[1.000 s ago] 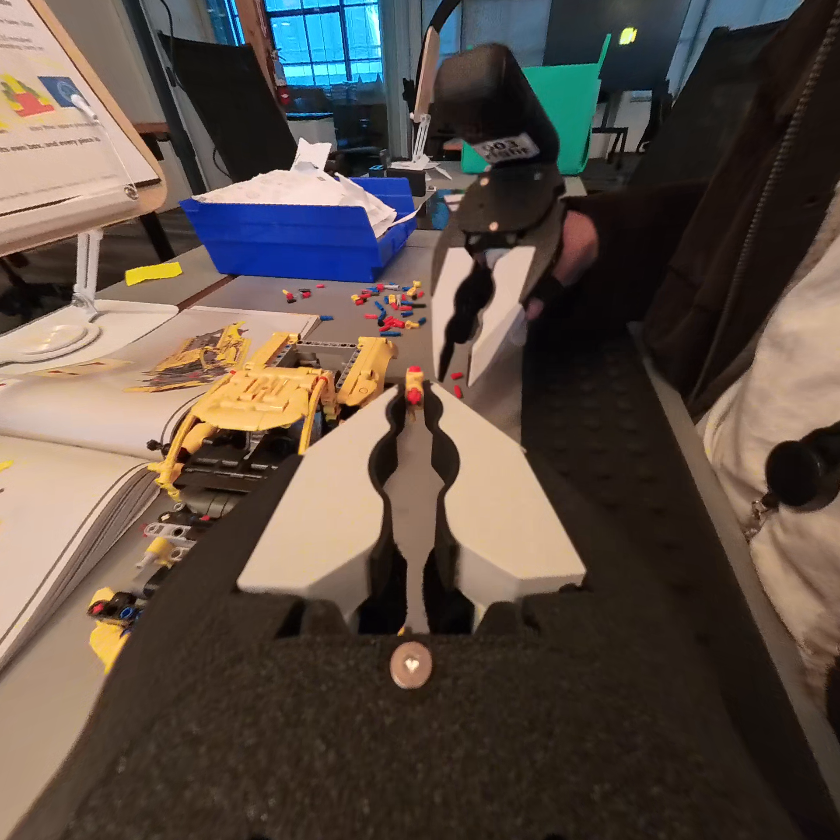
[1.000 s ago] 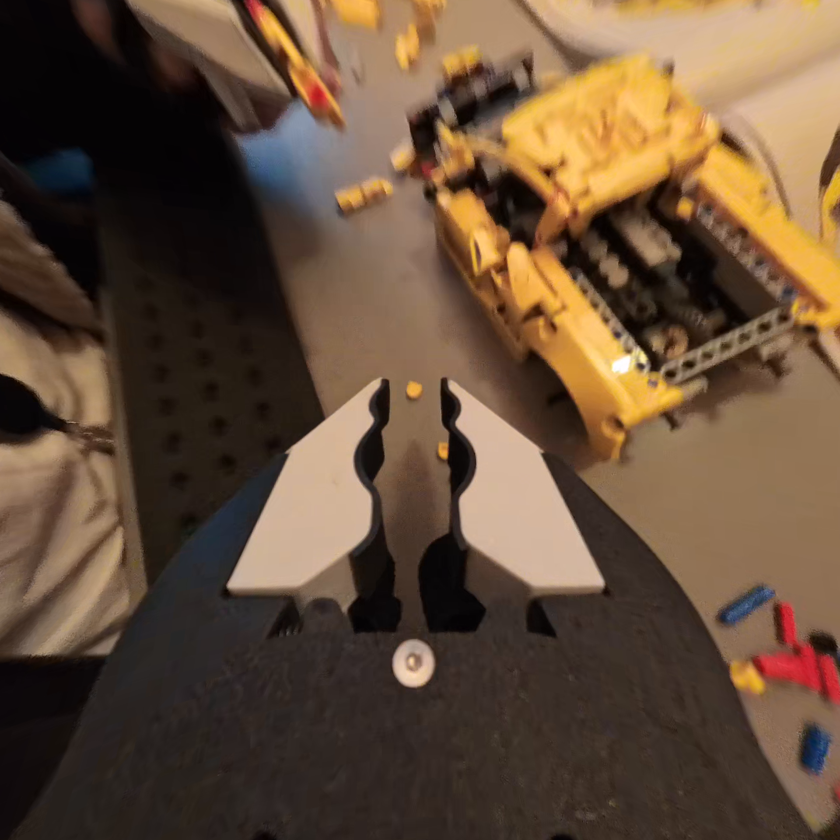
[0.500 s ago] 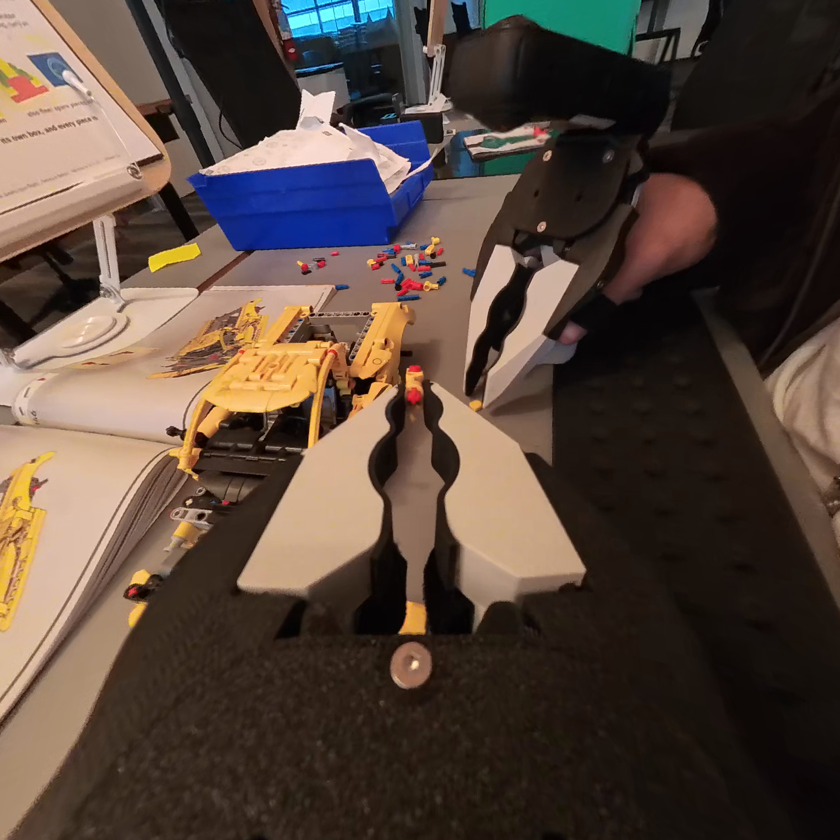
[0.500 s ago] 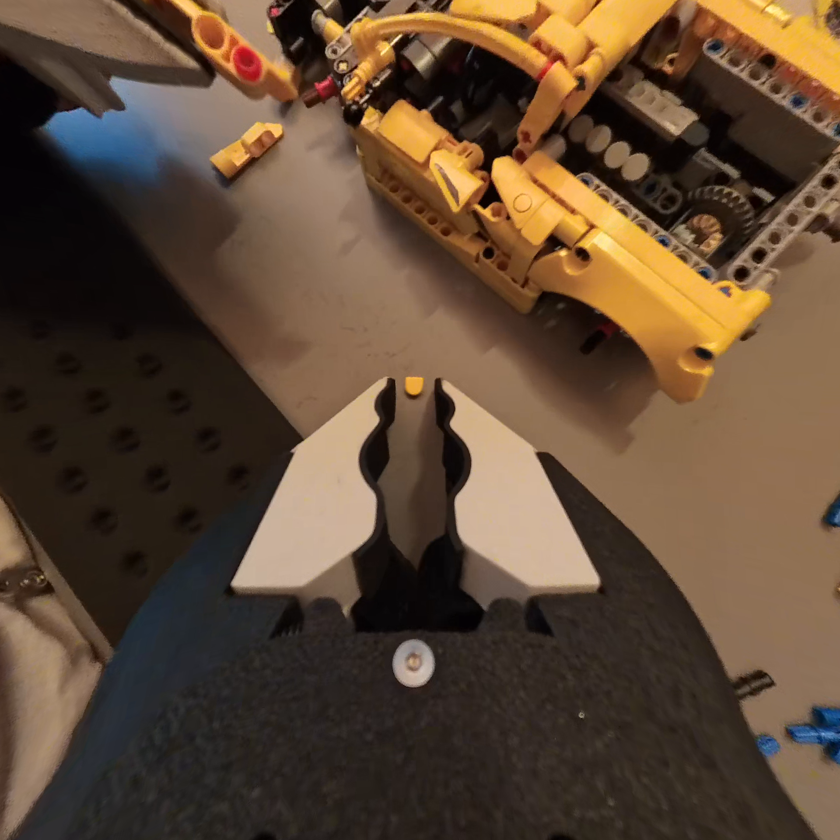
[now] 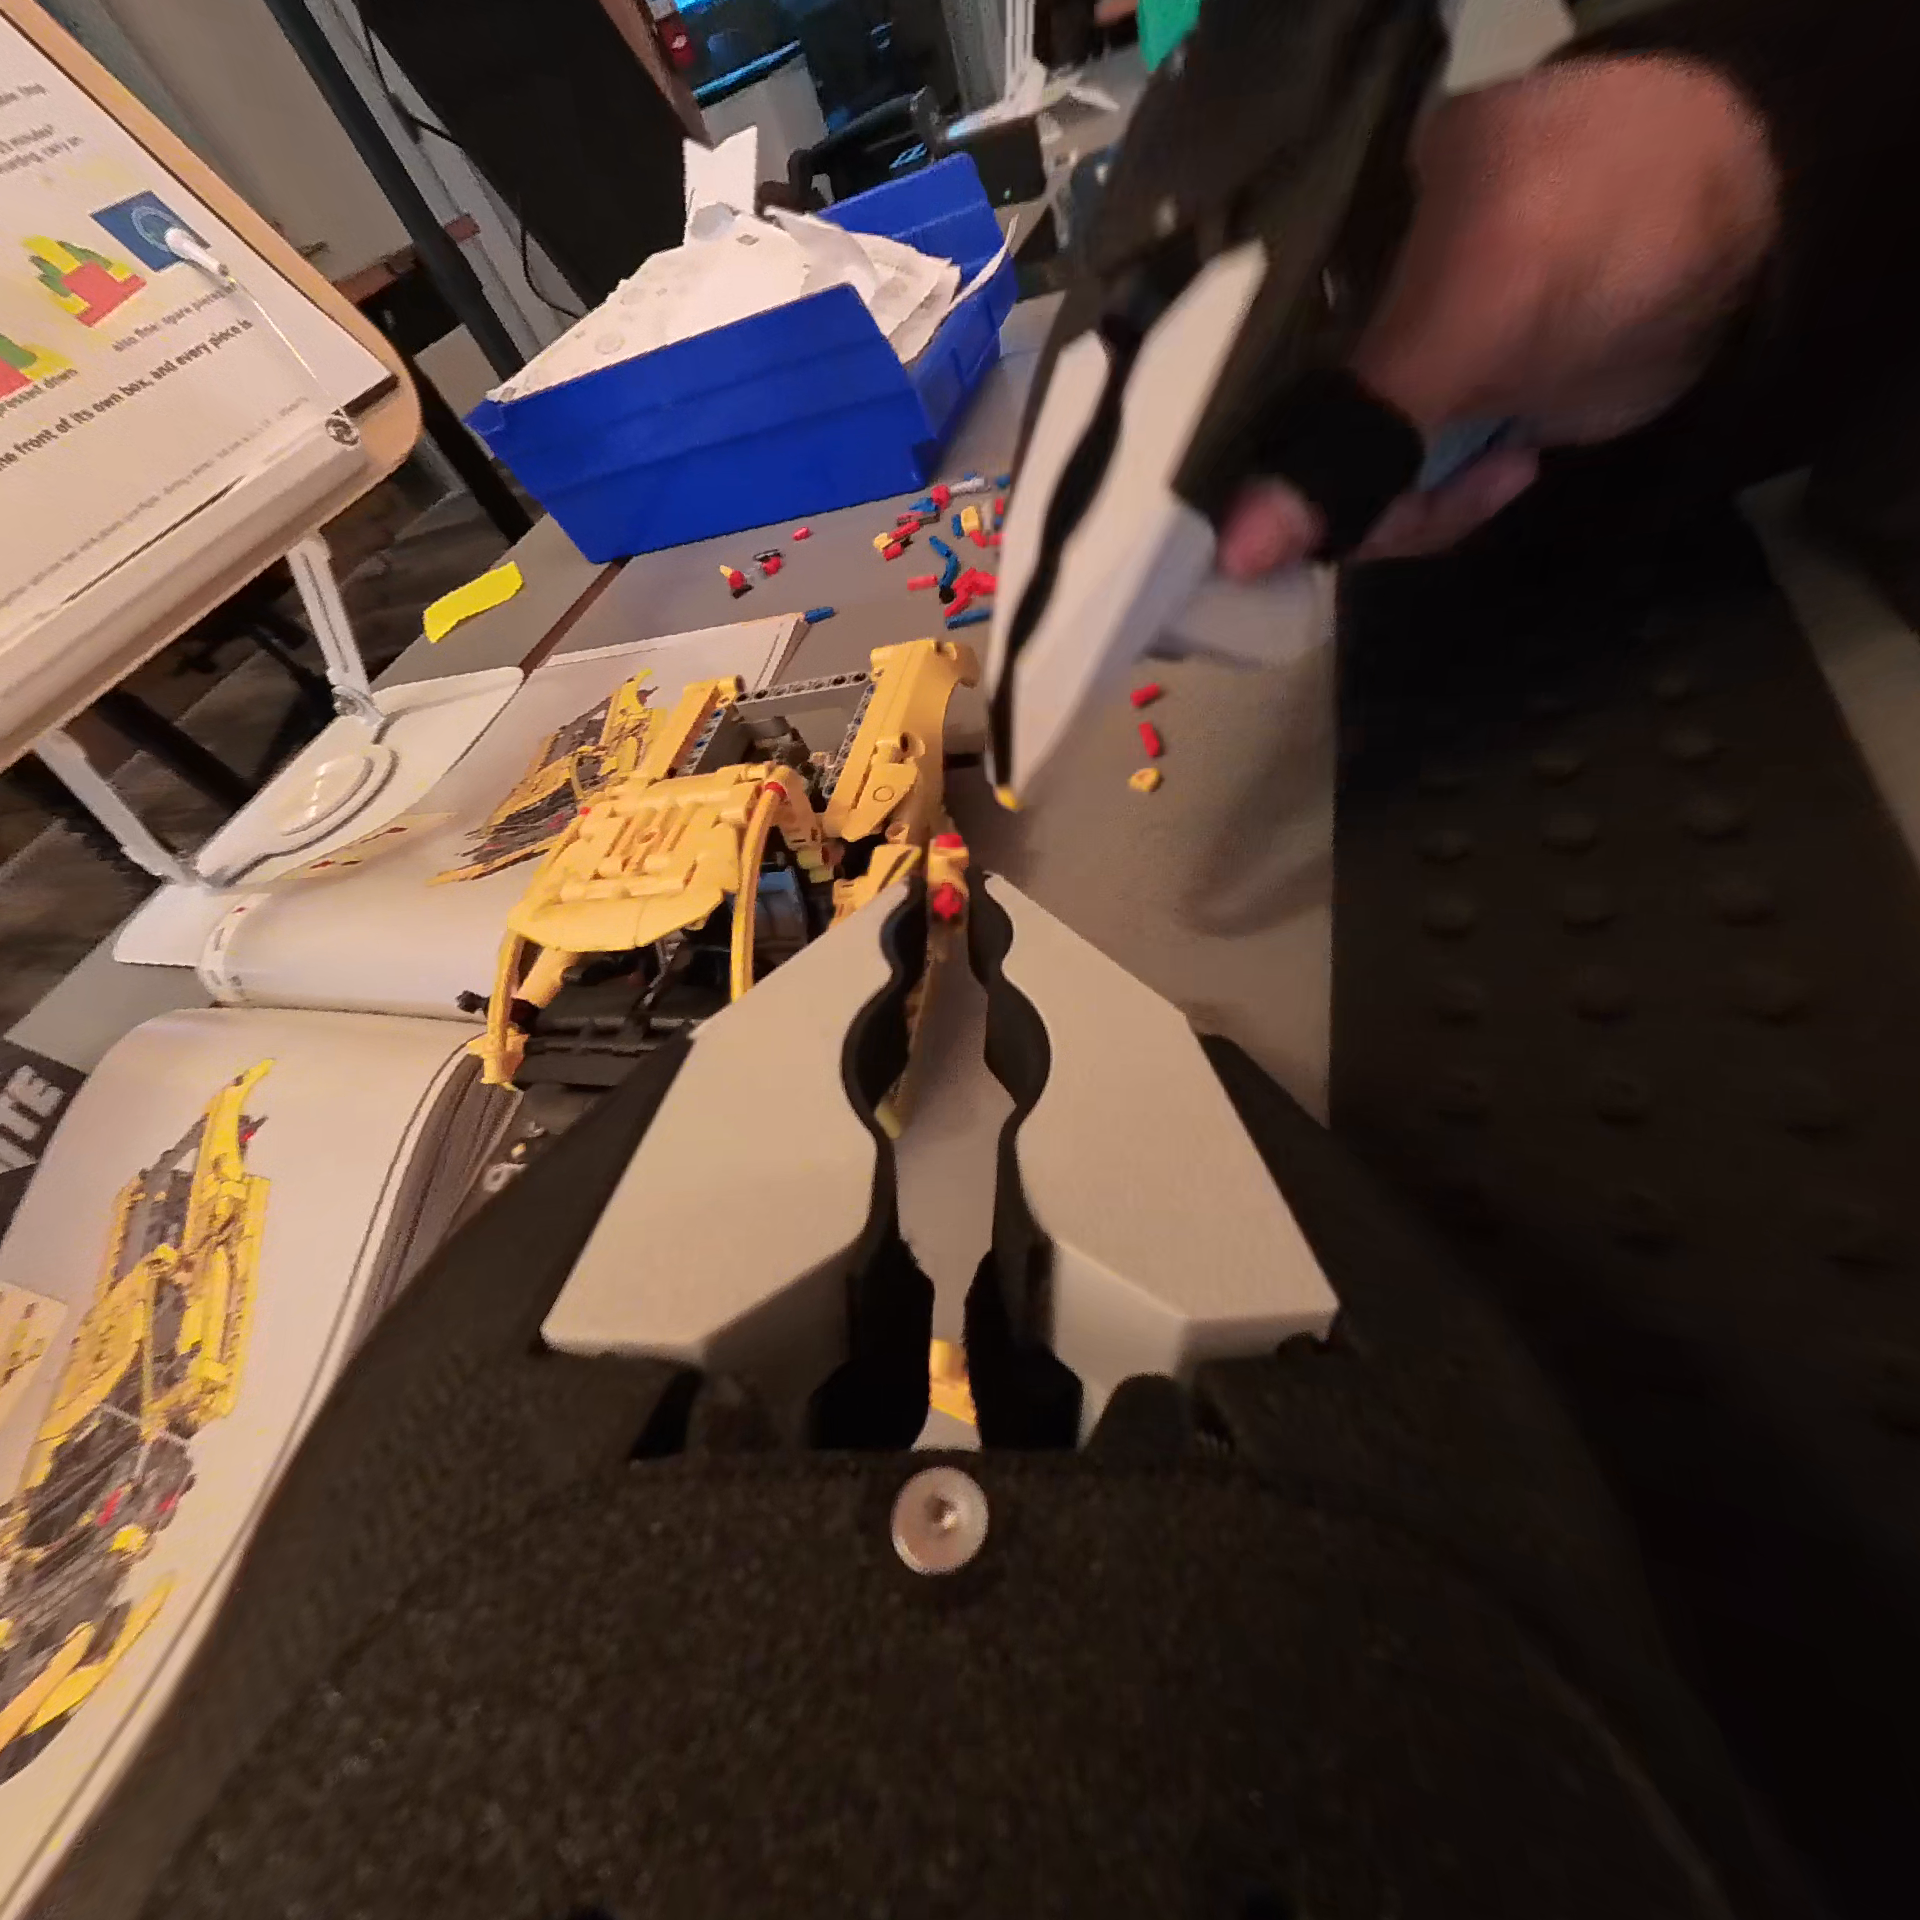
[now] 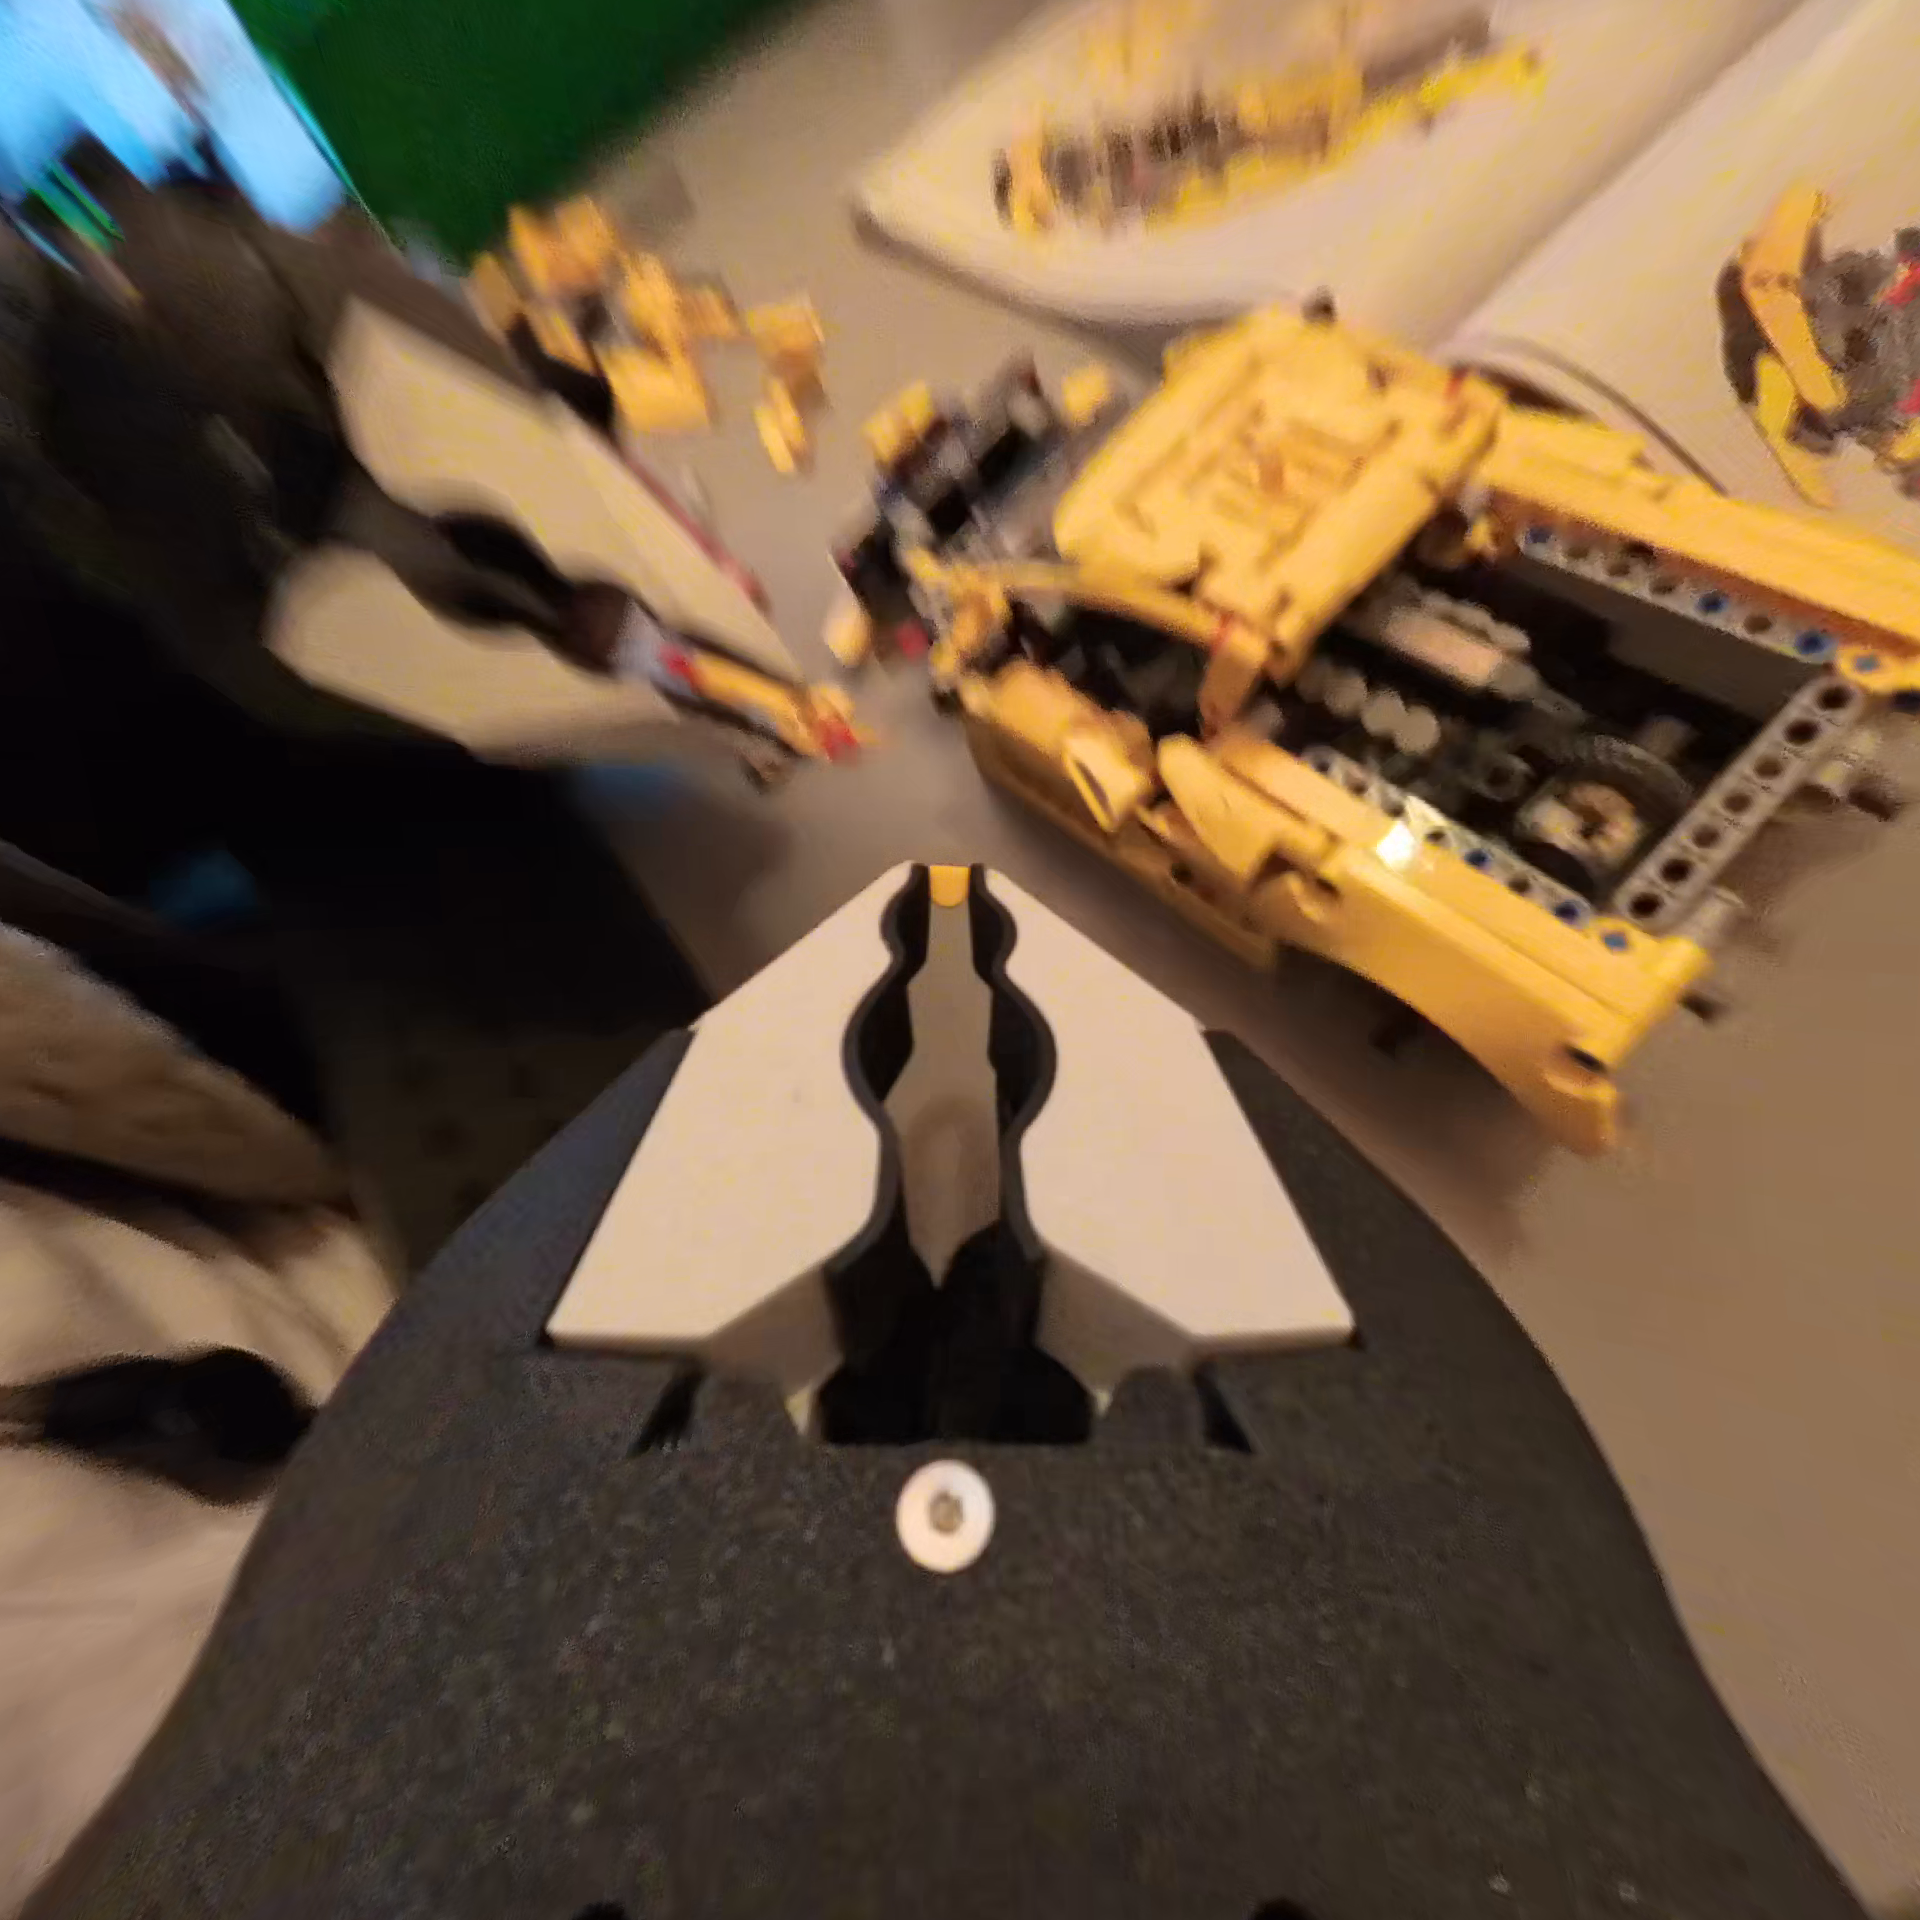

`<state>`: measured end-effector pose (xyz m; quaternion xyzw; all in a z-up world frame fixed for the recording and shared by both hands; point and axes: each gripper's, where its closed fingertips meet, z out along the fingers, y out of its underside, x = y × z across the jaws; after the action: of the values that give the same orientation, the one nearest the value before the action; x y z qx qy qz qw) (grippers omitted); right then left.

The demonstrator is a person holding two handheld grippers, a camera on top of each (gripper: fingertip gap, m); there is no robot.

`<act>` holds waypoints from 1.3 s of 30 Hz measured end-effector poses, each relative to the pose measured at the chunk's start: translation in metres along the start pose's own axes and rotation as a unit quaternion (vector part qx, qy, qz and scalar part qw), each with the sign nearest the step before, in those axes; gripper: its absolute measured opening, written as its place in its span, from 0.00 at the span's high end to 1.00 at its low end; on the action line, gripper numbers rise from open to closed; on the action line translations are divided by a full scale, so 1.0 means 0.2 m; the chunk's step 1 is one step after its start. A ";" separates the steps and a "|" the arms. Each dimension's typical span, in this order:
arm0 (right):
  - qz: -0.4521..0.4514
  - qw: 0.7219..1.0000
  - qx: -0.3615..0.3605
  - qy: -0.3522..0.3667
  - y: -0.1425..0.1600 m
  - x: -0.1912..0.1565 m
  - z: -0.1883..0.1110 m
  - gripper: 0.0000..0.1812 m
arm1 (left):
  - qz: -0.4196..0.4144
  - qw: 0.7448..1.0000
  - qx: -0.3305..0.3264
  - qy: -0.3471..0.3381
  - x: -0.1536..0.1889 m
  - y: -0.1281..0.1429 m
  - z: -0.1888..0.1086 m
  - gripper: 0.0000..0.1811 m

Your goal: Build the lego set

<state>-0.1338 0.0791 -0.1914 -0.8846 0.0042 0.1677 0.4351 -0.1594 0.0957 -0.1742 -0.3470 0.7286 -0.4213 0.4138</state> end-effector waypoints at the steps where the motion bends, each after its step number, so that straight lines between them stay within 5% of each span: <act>1: 0.042 0.998 0.034 -0.034 -0.07 -0.03 -0.01 0.97 | 0.008 1.000 -0.005 -0.006 0.00 0.00 0.00 0.96; 7: 0.166 0.976 0.089 -0.109 -0.12 -0.08 0.05 0.97 | 0.006 0.999 -0.022 -0.023 -0.02 0.01 0.01 0.96; 39: 0.256 0.954 0.098 -0.118 -0.11 -0.03 0.11 0.97 | -0.006 0.996 -0.076 -0.053 -0.04 0.05 0.05 0.96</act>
<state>-0.1421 0.1087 -0.1843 -0.7809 0.1958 0.3751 0.4596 -0.1497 0.1027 -0.1839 -0.4034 0.7333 -0.3482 0.4224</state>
